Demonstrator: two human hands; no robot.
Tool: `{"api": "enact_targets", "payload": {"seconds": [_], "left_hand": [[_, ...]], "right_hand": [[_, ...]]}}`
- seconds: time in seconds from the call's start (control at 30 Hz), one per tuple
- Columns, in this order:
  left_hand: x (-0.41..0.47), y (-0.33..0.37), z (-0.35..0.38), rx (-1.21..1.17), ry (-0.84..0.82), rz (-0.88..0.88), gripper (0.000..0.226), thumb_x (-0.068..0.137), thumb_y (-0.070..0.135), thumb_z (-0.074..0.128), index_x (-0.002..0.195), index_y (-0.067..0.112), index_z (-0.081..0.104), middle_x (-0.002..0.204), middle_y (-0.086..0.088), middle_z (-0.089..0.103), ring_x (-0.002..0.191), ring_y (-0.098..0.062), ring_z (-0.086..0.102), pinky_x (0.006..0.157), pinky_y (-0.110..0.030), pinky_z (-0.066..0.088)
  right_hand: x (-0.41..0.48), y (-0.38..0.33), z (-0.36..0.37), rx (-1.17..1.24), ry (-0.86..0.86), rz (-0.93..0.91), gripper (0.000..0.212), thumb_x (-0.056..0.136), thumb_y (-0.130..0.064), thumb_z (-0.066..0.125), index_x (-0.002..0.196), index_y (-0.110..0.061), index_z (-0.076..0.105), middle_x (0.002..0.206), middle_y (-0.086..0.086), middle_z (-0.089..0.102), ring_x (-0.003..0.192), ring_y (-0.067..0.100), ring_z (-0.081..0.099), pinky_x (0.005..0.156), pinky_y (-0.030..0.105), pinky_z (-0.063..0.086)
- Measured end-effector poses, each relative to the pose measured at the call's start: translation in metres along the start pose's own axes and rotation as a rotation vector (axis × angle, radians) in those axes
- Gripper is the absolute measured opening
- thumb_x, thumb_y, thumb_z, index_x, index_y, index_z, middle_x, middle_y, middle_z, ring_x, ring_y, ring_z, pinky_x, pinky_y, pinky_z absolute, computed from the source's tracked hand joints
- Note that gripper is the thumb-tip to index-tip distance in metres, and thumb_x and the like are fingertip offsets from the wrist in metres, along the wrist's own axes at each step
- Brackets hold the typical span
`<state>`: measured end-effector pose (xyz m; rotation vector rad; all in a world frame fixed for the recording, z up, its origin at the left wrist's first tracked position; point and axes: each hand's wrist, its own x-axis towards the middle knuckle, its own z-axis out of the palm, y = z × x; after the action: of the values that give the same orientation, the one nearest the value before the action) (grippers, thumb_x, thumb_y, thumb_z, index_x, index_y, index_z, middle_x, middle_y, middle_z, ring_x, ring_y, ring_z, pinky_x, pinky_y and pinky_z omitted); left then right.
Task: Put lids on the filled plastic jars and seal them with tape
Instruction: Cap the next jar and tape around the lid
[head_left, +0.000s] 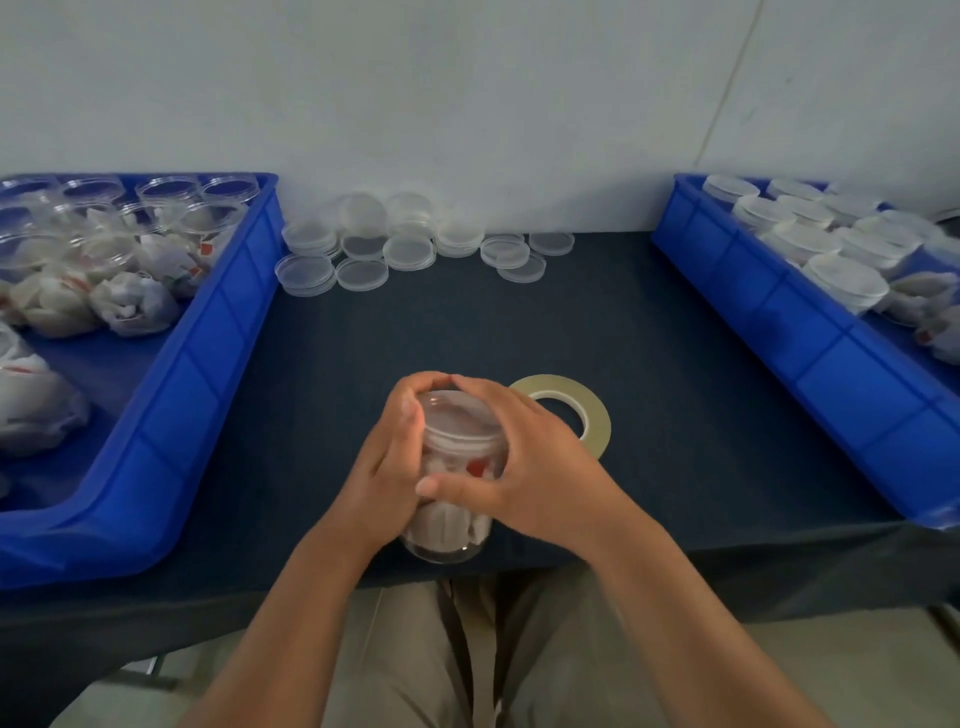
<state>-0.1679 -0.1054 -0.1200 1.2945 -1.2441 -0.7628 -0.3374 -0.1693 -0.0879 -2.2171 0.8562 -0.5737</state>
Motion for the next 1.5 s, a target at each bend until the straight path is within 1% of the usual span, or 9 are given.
{"api": "enact_targets", "payload": {"seconds": [0.2,0.4,0.6,0.9,1.0,1.1,1.23,1.33,1.5], "left_hand": [[0.002,-0.013,0.004,0.105,-0.001,0.012,0.068,0.098,0.080,0.020,0.156,0.048,0.036,0.146,0.020,0.055,0.134,-0.008,0.056,0.104,-0.030,0.048],[0.003,-0.036,-0.001,0.085,0.349,-0.152,0.064,0.093,0.075,0.017,0.112,0.036,0.065,0.111,0.008,0.070,0.101,-0.015,0.068,0.088,-0.049,0.054],[0.006,-0.034,-0.005,0.147,0.364,-0.210,0.062,0.091,0.072,0.019,0.103,0.035,0.067,0.096,0.006,0.071,0.089,-0.015,0.067,0.074,-0.034,0.048],[0.005,-0.035,-0.004,0.175,0.368,-0.211,0.031,0.103,0.056,0.040,0.103,0.043,0.068,0.098,0.017,0.071,0.086,0.000,0.065,0.072,-0.035,0.050],[0.006,-0.033,-0.004,0.197,0.359,-0.242,0.024,0.109,0.043,0.045,0.102,0.047,0.067,0.096,0.020,0.071,0.084,0.003,0.065,0.072,-0.034,0.049],[0.005,-0.033,-0.003,0.206,0.347,-0.236,0.022,0.108,0.040,0.048,0.100,0.047,0.068,0.095,0.019,0.071,0.084,0.002,0.065,0.072,-0.033,0.049],[0.004,-0.034,-0.001,0.222,0.341,-0.235,0.020,0.107,0.040,0.050,0.100,0.045,0.068,0.095,0.020,0.071,0.083,0.003,0.065,0.071,-0.033,0.049],[0.005,-0.035,-0.001,0.229,0.330,-0.238,0.020,0.105,0.037,0.052,0.099,0.035,0.070,0.095,0.022,0.071,0.086,0.005,0.066,0.072,-0.031,0.049],[0.007,-0.034,-0.001,0.256,0.306,-0.248,0.019,0.105,0.036,0.052,0.100,0.032,0.070,0.093,0.023,0.070,0.084,0.005,0.064,0.071,-0.031,0.047]], "right_hand": [[-0.006,-0.001,-0.026,-0.163,0.032,0.039,0.098,0.069,-0.084,0.073,0.151,-0.051,0.031,0.147,-0.028,0.047,0.121,-0.013,0.043,0.090,0.015,0.041],[-0.018,0.015,-0.126,-0.143,0.369,0.200,0.096,0.069,-0.072,0.074,0.152,-0.050,0.032,0.135,-0.028,0.041,0.112,-0.015,0.051,0.078,0.012,0.044],[-0.019,0.056,-0.275,-0.375,0.807,0.466,0.082,0.072,-0.049,0.080,0.142,-0.039,0.037,0.131,0.001,0.045,0.107,0.023,0.050,0.087,0.037,0.041],[-0.019,0.167,-0.331,-0.360,0.453,0.991,0.107,0.075,-0.075,0.077,0.154,-0.013,0.039,0.120,0.017,0.065,0.111,0.038,0.063,0.100,0.055,0.049],[-0.019,0.194,-0.315,-0.330,0.447,1.028,0.106,0.086,-0.086,0.054,0.165,-0.025,0.021,0.168,0.017,0.027,0.151,0.047,0.031,0.121,0.064,0.024],[-0.029,0.203,-0.318,-0.298,0.394,1.050,0.096,0.090,-0.089,0.035,0.167,-0.037,0.008,0.176,0.010,0.001,0.160,0.043,0.005,0.122,0.061,0.020],[-0.034,0.202,-0.330,-0.142,0.334,1.104,0.094,0.087,-0.080,0.056,0.165,-0.038,0.021,0.141,0.017,0.050,0.126,0.039,0.057,0.083,0.045,0.057],[-0.025,0.211,-0.330,-0.377,0.333,1.133,0.099,0.091,-0.086,0.042,0.168,-0.033,0.008,0.175,0.014,0.006,0.158,0.045,0.014,0.124,0.063,0.024],[-0.004,0.200,-0.315,-0.403,0.446,1.128,0.087,0.104,-0.071,0.034,0.169,-0.021,0.007,0.175,0.016,0.005,0.156,0.046,0.018,0.124,0.060,0.019]]}}
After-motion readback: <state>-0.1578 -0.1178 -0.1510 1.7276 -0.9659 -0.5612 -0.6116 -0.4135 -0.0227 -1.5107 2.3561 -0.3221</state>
